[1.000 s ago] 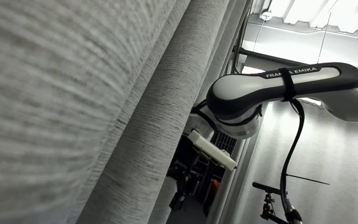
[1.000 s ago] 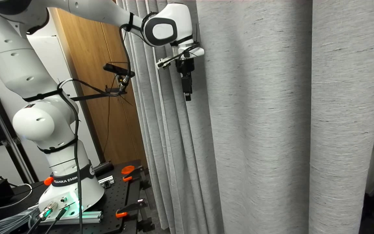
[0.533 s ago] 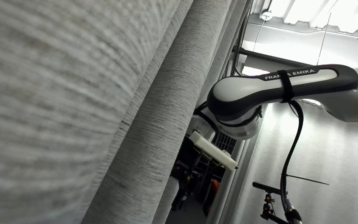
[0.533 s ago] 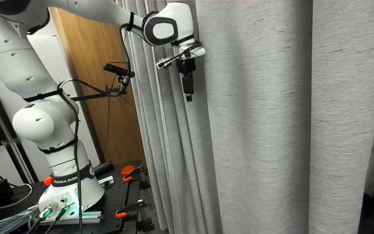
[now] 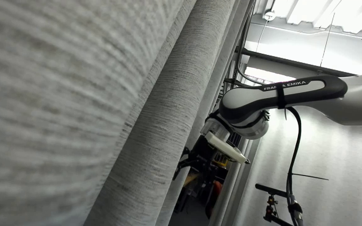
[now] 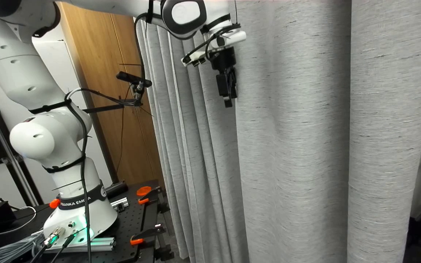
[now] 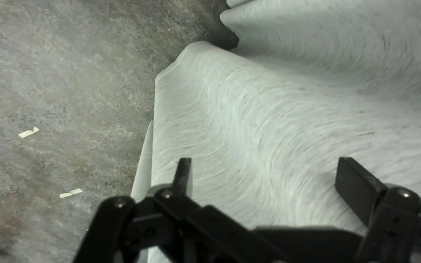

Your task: Open the curtains

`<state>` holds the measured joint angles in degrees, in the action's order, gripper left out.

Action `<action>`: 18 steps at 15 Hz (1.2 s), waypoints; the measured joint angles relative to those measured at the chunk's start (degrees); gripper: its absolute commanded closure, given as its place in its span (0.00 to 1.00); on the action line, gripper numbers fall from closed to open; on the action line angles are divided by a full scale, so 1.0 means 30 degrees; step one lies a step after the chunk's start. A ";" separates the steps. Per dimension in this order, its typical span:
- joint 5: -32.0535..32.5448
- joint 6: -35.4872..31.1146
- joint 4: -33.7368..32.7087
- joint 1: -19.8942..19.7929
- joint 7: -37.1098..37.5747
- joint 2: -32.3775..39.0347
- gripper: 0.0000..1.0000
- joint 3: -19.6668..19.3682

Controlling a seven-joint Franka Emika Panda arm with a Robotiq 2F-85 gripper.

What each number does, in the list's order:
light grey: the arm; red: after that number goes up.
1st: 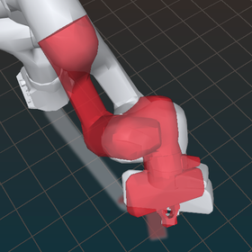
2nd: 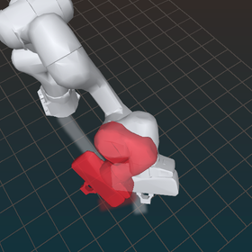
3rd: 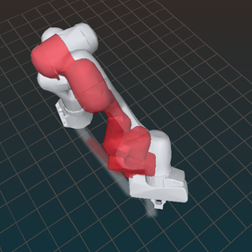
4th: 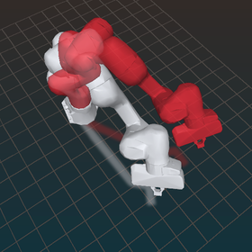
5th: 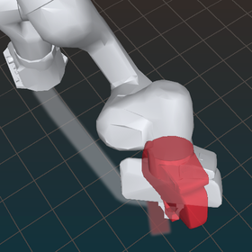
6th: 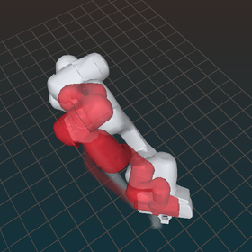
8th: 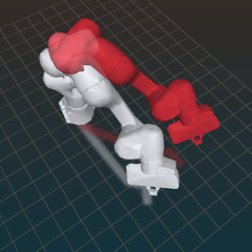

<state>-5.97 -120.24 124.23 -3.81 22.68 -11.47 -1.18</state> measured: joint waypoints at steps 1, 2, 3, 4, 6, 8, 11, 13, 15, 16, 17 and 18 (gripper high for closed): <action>0.0174 0.0023 -0.0395 -0.0307 -0.0038 0.0118 0.00 -0.0312; 0.0366 0.0037 -0.0809 -0.0601 -0.0063 0.0265 0.00 -0.0615; 0.0475 0.0070 -0.1293 -0.0894 -0.0087 0.0467 0.00 -0.0947; 0.0487 0.0193 -0.1808 -0.1168 -0.0148 0.0699 0.00 -0.1278; 0.0487 0.0568 -0.2942 -0.1638 -0.0412 0.1211 0.00 -0.1944; 0.0487 0.0925 -0.3715 -0.1871 -0.0684 0.1544 0.00 -0.2319; 0.0487 0.1012 -0.3938 -0.1878 -0.0695 0.1712 0.00 -0.2272; 0.0487 0.1012 -0.3949 -0.1867 -0.0695 0.1741 0.00 -0.2258; 0.0487 0.1005 -0.3908 -0.1868 -0.0653 0.1752 0.00 -0.2269; 0.0487 0.0957 -0.3903 -0.1868 -0.0616 0.1784 0.00 -0.2286; 0.0487 0.0808 -0.3910 -0.1872 -0.0544 0.1852 0.01 -0.2316; 0.0487 0.0620 -0.3972 -0.1892 -0.0463 0.1981 0.03 -0.2374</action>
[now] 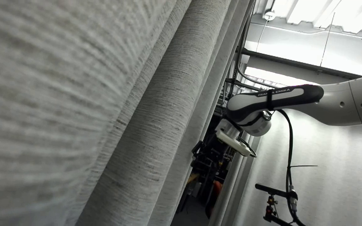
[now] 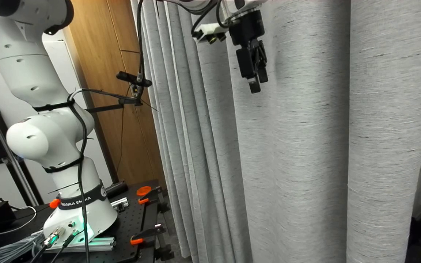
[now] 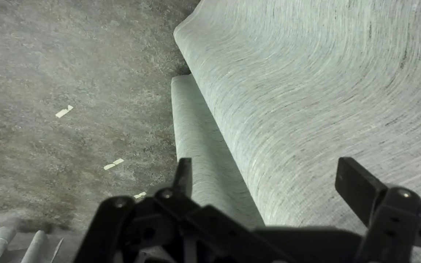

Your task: Open the curtains

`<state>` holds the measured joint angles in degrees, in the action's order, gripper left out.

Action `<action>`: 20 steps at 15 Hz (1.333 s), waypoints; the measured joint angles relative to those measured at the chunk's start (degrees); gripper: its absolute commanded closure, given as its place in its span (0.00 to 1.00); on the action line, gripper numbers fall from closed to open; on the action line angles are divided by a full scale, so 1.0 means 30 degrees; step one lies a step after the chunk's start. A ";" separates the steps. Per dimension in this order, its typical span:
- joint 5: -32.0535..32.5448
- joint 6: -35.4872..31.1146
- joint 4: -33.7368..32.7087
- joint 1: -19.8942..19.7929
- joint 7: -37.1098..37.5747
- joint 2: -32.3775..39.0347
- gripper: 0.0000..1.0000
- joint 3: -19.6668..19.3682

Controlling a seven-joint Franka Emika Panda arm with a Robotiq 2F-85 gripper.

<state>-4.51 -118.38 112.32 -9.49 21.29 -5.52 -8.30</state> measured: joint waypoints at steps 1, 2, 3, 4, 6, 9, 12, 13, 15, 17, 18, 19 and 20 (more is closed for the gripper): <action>0.0000 -0.0185 -0.0120 -0.0036 0.0071 0.0185 0.02 -0.0075; 0.0000 -0.0408 -0.0316 -0.0106 0.0118 0.0432 0.02 -0.0169; 0.0000 -0.0572 -0.0605 -0.0197 0.0138 0.0735 0.00 -0.0282; 0.0000 -0.0646 -0.0999 -0.0278 0.0138 0.1083 0.00 -0.0445; 0.0000 -0.0647 -0.2069 -0.0511 0.0135 0.1922 0.00 -0.0797; 0.0001 -0.0317 -0.4177 -0.0854 -0.0502 0.3383 0.00 -0.1324; 0.0180 0.0610 -0.6873 -0.1170 -0.2420 0.5158 0.00 -0.1582; 0.0183 0.0980 -0.7768 -0.1288 -0.3380 0.5793 0.00 -0.1589; 0.0085 0.1829 -0.9536 -0.1549 -0.5522 0.7108 0.00 -0.1533; 0.0046 0.2584 -1.1237 -0.1884 -0.7666 0.8375 0.00 -0.1402; 0.0092 0.2846 -1.2054 -0.2024 -0.8659 0.8971 0.00 -0.1347; 0.0105 0.2952 -1.2852 -0.2165 -0.9641 0.9539 0.00 -0.1268; 0.0136 0.2935 -1.3569 -0.2295 -1.0528 1.0039 0.00 -0.1166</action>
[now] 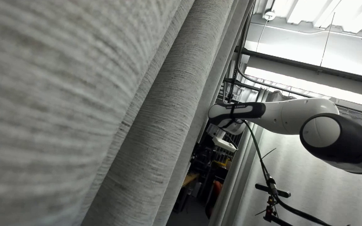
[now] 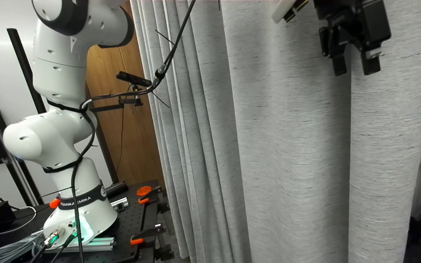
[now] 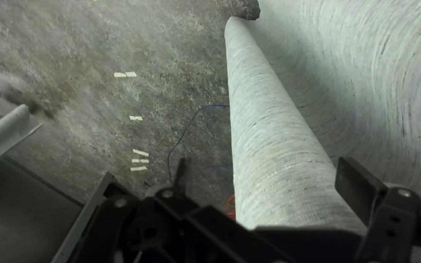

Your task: Open the curtains

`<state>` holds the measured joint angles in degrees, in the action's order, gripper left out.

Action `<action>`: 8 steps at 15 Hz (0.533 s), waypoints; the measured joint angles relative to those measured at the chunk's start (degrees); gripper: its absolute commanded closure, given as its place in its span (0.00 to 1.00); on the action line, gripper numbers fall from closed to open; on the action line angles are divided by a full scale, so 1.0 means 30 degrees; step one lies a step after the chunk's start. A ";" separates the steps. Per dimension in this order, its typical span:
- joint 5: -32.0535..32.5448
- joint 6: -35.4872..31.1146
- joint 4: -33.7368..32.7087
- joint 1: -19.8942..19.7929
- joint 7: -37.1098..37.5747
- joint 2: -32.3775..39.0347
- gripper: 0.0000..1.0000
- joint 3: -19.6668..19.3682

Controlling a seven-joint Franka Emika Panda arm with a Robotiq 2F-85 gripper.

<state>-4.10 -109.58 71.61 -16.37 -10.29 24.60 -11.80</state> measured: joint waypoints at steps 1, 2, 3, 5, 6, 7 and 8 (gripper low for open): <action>0.0000 -0.0232 -0.0633 -0.0141 -0.0840 0.0427 0.00 0.0137; -0.0017 -0.0596 -0.1107 -0.0293 -0.1609 0.0727 0.00 0.0321; -0.0195 -0.0918 -0.1440 -0.0408 -0.2438 0.0916 0.00 0.0481; -0.1018 -0.0897 -0.1752 -0.0680 -0.4270 0.1007 0.00 0.0882; -0.1589 -0.0592 -0.1817 -0.0858 -0.5169 0.0977 0.00 0.1139; -0.2166 -0.0144 -0.1830 -0.1054 -0.6038 0.0904 0.00 0.1380; -0.2676 0.0334 -0.1831 -0.1258 -0.6898 0.0818 0.00 0.1602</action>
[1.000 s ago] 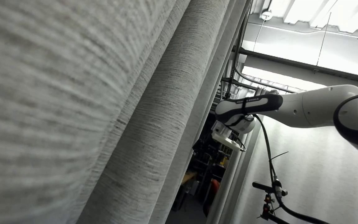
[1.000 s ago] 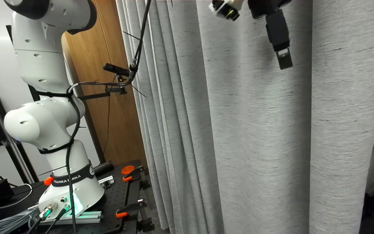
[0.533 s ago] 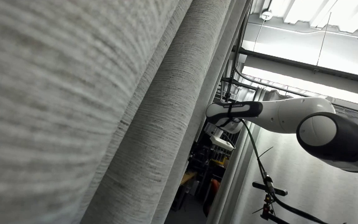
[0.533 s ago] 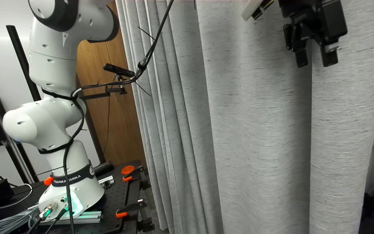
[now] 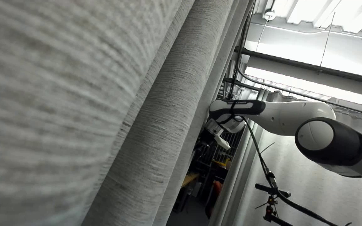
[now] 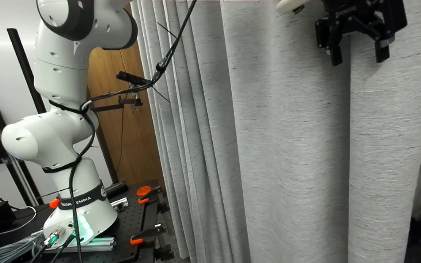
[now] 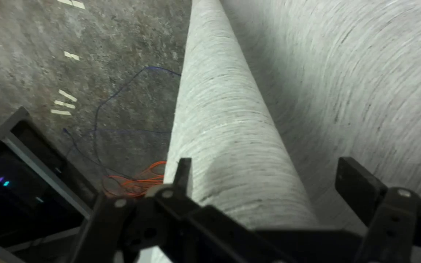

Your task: Open the curtains

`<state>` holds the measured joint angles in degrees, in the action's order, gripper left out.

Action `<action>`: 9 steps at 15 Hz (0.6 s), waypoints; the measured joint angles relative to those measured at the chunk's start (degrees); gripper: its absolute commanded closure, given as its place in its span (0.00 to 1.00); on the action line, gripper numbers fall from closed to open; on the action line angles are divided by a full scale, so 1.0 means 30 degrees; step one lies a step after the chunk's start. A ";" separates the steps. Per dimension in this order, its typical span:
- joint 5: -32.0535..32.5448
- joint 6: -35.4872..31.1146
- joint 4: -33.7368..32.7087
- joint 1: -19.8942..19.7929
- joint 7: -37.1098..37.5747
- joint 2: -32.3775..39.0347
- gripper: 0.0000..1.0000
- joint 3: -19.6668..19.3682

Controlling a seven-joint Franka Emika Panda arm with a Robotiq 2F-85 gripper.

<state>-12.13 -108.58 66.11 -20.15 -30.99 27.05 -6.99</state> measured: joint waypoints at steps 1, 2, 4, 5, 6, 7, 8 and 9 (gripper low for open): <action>-0.0367 0.0301 0.0001 -0.0193 -0.0919 -0.0090 0.00 0.0195; -0.0568 0.0329 0.0008 -0.0329 -0.1739 -0.0180 0.00 0.0314; -0.0701 0.0113 0.0004 -0.0476 -0.2822 -0.0315 0.00 0.0411; -0.0763 -0.0385 0.0004 -0.0501 -0.3070 -0.0348 0.00 0.0414; -0.0961 -0.1251 0.0027 -0.0521 -0.3107 -0.0355 0.00 0.0415; -0.1321 -0.2298 0.0096 -0.0538 -0.3105 -0.0353 0.00 0.0416; -0.1772 -0.3416 0.0204 -0.0550 -0.3037 -0.0344 0.00 0.0416; -0.2264 -0.4529 0.0387 -0.0555 -0.2926 -0.0344 0.00 0.0417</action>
<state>-18.92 -122.16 67.27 -21.81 -39.77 26.02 -5.74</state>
